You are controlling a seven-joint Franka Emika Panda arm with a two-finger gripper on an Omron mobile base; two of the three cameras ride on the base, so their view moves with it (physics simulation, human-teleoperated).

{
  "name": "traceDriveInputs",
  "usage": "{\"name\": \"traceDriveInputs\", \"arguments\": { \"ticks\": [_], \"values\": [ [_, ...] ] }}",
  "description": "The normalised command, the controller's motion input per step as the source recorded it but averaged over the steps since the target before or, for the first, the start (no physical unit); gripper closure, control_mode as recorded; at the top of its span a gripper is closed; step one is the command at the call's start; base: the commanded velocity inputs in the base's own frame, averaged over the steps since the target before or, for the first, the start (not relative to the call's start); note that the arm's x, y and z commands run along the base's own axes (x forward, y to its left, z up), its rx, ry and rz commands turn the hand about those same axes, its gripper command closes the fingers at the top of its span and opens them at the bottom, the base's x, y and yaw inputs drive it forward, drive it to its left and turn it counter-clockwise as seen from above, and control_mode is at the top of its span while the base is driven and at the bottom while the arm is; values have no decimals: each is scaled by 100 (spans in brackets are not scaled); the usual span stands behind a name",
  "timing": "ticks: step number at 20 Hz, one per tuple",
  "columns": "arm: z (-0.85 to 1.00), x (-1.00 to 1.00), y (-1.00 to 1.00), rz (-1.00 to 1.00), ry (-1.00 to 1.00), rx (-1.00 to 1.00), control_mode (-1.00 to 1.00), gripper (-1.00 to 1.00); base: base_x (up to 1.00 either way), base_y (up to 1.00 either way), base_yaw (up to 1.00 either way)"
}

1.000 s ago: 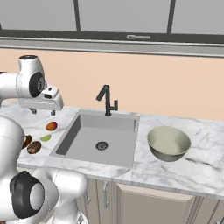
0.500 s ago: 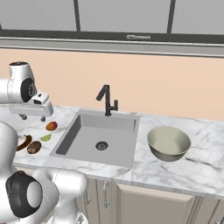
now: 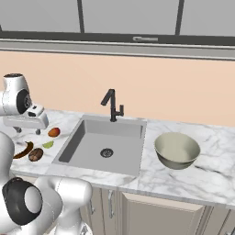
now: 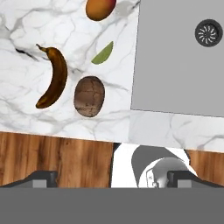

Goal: There is a mixed pile of frozen fruits and vegetables on the counter. Locate all the frozen vegetables and place the items in a bowl on the counter. Take all the frozen fruits and defrost them in a running sink.

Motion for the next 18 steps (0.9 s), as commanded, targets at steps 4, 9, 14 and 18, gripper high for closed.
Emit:
{"name": "traceDriveInputs", "arguments": {
  "ticks": [4,9,14,18],
  "values": [
    [-33,2,20,5,6,0,-100,-100,0,0,0],
    [-28,13,22,3,3,0,-100,-100,0,0,0],
    [-24,18,14,1,-2,0,-100,-100,0,0,0],
    [-28,12,13,0,0,0,-100,-100,0,0,0]
  ]
}}
